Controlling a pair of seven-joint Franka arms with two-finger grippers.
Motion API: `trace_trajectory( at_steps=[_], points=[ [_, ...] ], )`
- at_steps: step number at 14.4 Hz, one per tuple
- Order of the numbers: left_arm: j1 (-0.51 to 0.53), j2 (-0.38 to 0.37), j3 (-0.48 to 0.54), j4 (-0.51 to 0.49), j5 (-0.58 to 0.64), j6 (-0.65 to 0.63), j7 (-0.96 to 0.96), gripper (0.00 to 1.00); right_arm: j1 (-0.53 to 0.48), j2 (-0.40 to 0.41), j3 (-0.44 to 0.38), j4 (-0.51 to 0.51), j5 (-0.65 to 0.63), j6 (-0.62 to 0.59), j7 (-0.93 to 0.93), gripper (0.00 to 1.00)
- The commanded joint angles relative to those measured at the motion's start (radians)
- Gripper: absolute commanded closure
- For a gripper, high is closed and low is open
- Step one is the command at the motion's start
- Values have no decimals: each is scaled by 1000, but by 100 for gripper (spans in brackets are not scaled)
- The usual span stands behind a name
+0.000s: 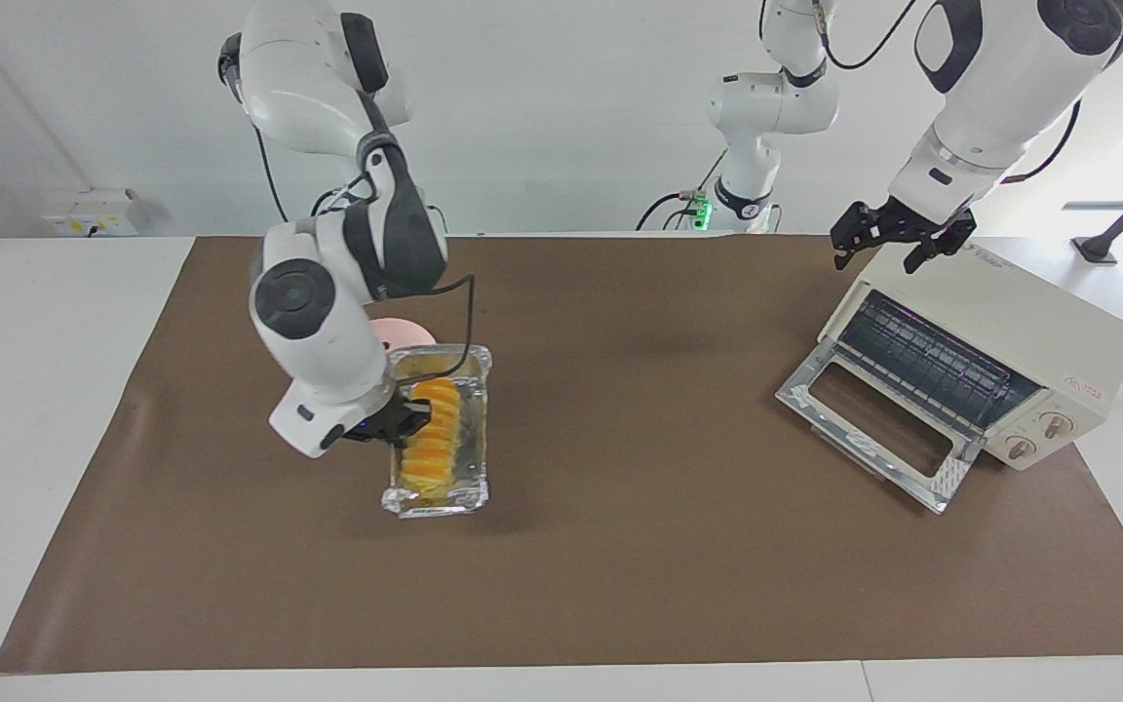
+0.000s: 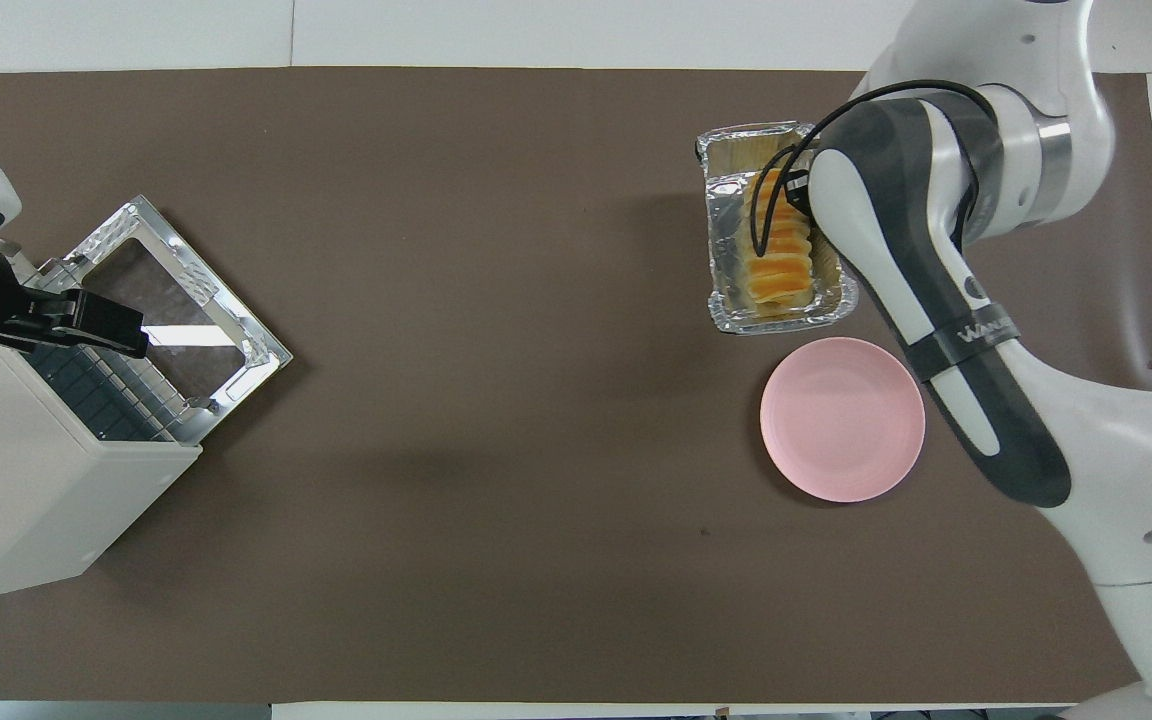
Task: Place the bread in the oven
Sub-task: 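Slide the foil tray with bread toward the oven using the right gripper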
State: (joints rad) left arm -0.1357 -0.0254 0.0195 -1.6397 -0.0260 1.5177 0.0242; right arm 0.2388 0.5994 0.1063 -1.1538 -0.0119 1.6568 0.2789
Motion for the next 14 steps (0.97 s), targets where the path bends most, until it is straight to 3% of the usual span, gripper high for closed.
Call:
trace_trajectory(
  at_steps=[1, 4, 8, 12, 14],
  points=[
    [10, -22, -3, -20, -9, 2, 2, 0, 117, 0, -7, 3, 33, 18, 135, 100],
    [10, -22, -3, -20, -9, 2, 2, 0, 201, 0, -7, -50, 35, 93, 219, 100],
    [10, -22, -3, -20, -9, 2, 2, 0, 298, -27, -8, -232, 29, 294, 289, 100],
    [10, -22, -3, -20, -9, 2, 2, 0, 300, -84, -8, -423, 26, 483, 279, 100],
    [10, -22, -3, -20, -9, 2, 2, 0, 301, -95, -8, -463, 24, 532, 279, 100]
  ],
)
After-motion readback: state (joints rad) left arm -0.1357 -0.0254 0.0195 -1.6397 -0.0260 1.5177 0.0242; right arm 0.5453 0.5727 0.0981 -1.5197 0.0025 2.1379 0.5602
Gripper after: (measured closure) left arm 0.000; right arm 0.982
